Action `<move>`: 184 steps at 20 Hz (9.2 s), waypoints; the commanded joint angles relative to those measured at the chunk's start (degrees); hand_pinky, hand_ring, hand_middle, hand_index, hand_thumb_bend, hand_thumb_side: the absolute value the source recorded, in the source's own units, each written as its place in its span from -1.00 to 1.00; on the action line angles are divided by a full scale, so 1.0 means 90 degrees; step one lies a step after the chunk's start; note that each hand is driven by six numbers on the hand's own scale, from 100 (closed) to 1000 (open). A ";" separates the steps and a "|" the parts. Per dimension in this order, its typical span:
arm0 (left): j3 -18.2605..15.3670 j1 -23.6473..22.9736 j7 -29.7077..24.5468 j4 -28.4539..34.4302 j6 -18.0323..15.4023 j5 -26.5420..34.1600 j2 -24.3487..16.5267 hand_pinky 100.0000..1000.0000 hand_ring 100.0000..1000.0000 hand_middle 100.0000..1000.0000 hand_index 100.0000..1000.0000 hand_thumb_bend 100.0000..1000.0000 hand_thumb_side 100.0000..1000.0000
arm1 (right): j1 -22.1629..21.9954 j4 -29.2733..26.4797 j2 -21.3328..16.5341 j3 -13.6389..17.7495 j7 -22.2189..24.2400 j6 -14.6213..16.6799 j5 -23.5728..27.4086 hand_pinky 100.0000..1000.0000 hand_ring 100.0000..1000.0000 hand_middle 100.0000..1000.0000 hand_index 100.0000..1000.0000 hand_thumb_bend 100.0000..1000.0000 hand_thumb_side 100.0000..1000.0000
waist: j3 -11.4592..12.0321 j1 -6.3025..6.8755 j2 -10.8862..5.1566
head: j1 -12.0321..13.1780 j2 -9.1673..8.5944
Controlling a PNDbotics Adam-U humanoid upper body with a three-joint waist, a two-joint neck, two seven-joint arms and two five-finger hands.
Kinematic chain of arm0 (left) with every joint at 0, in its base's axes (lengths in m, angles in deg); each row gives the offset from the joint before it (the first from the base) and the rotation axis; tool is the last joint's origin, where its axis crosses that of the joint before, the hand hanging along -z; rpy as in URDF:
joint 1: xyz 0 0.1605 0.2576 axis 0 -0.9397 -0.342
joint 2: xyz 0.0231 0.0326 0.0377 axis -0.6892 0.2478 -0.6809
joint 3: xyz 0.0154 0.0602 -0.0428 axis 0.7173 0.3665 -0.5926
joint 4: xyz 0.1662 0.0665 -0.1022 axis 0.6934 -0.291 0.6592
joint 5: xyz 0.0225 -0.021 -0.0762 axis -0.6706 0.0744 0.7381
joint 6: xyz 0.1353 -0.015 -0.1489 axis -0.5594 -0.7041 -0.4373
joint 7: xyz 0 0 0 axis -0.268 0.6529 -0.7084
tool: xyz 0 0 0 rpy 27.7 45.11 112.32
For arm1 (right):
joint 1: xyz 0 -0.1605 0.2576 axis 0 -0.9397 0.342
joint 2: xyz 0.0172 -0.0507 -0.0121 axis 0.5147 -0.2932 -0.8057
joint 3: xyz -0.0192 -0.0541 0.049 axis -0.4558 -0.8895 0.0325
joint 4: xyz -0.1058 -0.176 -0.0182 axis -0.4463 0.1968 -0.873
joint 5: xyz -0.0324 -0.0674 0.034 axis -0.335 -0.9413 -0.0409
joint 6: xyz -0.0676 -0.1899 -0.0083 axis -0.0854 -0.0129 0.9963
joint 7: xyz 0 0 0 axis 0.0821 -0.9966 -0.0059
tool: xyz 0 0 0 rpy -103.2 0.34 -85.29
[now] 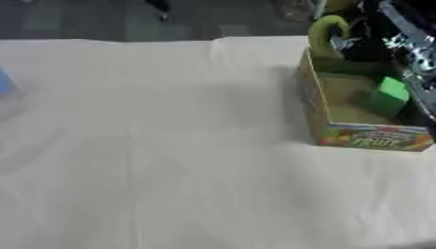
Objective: Pick up the objects with one hand, pass them to the other hand, and then place them into the box on the other side of the table.
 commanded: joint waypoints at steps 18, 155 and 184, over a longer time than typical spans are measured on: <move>-0.0253 0.0050 0.0218 0.0154 -0.0031 0.0035 -0.0223 0.32 0.23 0.11 0.59 0.31 -0.17 | -0.0250 0.1051 -0.0354 0.0141 0.0323 0.0432 -0.0663 0.28 0.14 0.29 0.32 -0.60 -1.00 | -0.0003 0.0087 -0.0123 | -0.0237 -0.0026; -0.1573 0.4091 -0.3700 -0.6349 0.1094 -0.4771 -0.0242 0.64 0.58 0.41 0.59 -0.16 -1.00 | 0.0170 -0.0148 0.0309 0.0371 -0.0627 0.0614 0.0813 0.69 0.54 0.66 0.65 -0.72 -0.59 | -0.0367 0.0157 0.0594 | 0.2055 -0.0469; -0.1446 0.4115 -0.2976 -0.6161 0.1115 -0.4119 -0.0238 0.31 0.13 -0.16 0.20 -0.52 -1.00 | 0.0130 -0.0071 0.0342 0.0406 -0.0614 0.0627 0.0797 0.70 0.54 0.66 0.65 -0.75 -0.58 | -0.0376 0.0176 0.0552 | 0.2084 -0.0409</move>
